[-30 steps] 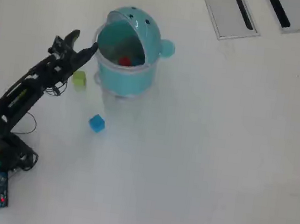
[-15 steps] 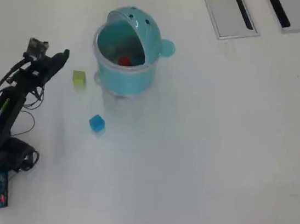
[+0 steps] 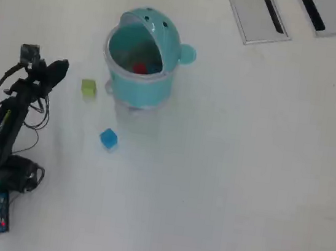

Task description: Grasp RGB lego blocks and put them in the bin one by one.

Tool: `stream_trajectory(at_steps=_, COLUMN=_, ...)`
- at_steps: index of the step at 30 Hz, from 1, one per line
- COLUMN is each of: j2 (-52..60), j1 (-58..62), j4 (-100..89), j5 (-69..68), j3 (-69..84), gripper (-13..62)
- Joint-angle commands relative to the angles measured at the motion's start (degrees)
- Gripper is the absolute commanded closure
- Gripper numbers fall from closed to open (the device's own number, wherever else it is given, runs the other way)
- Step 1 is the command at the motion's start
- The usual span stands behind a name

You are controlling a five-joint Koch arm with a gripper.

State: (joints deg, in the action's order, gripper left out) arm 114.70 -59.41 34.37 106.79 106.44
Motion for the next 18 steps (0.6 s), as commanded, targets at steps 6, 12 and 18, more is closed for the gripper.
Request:
stream_trajectory(at_steps=6, j2=-4.2, j1=0.3, j4=-1.8, j5=0.4, j3=-2.5, gripper=18.2)
stream_trajectory(at_steps=12, j2=-9.2, j1=-0.3, j4=-1.0, j5=-0.5, j3=-1.7, gripper=18.0)
stream_trajectory(at_steps=18, j2=-14.9, j1=-0.9, j4=-3.3, j5=-0.5, j3=-1.8, gripper=17.8)
